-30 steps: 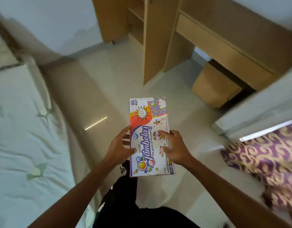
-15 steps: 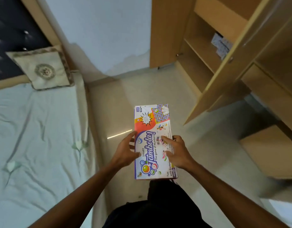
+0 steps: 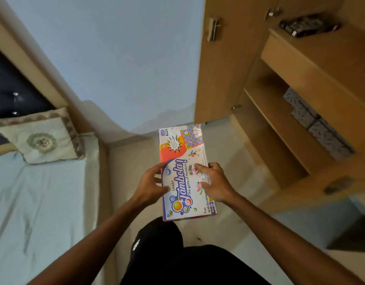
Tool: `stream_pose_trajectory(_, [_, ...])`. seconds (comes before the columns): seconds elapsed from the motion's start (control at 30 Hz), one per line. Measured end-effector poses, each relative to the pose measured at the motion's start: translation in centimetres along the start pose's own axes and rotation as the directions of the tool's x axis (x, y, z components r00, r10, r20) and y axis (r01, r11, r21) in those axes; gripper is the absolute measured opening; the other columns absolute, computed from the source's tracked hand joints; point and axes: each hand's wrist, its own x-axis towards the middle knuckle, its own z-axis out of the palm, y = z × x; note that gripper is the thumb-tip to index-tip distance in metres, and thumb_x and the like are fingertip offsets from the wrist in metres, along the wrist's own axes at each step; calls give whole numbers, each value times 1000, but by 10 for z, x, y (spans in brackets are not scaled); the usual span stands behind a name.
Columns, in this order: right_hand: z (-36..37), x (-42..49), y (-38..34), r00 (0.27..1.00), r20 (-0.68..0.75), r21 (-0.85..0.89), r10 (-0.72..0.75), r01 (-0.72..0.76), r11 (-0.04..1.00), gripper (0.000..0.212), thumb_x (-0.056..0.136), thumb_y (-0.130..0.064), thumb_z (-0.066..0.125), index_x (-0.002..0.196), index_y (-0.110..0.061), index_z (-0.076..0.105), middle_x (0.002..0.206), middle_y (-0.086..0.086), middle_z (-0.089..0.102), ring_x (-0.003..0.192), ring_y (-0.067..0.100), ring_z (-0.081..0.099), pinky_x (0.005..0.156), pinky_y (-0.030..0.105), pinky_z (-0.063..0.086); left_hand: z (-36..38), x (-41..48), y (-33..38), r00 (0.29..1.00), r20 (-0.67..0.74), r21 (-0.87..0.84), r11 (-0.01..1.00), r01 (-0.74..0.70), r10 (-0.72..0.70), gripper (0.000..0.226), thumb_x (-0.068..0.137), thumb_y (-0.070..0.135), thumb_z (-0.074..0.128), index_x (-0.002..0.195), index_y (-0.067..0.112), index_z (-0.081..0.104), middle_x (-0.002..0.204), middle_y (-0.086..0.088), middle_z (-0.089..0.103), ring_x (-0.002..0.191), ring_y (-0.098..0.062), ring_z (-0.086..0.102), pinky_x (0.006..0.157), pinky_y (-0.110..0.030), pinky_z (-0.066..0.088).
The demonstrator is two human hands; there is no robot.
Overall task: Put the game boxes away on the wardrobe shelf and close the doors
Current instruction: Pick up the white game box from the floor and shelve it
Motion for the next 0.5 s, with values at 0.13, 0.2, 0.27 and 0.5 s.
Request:
stream_pose_trajectory(0.13, [-45,95,-8,996,-93,24,12,-9,1000,64,83,-5,64,141,-23,45,123,2,36,119,22,51,103,34,47,-17,116,33,998,54,-3,1000,-23,23,71,75,4,77,136,24,46,117,0,57,93,-17,64,62,-22,56])
stream_pose_trajectory(0.2, [-69,141,-8,986,-161,44,43,-37,998,65,81,-7,66,140,-23,46,122,3,37,119,22,50,105,35,45,-23,184,54,991,111,17,997,-76,74,73,74,2,77,137,22,46,118,-2,58,89,-15,64,61,-19,54])
stream_pose_trajectory(0.27, [-96,180,-10,970,-228,57,87,-76,996,65,81,-8,68,140,-25,46,124,4,39,119,22,49,105,32,44,-27,244,82,979,170,47,991,-123,114,74,74,2,76,138,22,45,119,-2,58,88,-13,64,62,-20,54])
stream_pose_trajectory(0.5, [-195,263,-8,881,-432,151,190,-137,979,63,84,-7,68,140,-24,47,122,3,42,114,11,47,92,17,41,-12,405,190,898,374,111,950,-290,231,73,75,3,76,138,24,45,122,-1,57,97,-20,65,69,-26,57])
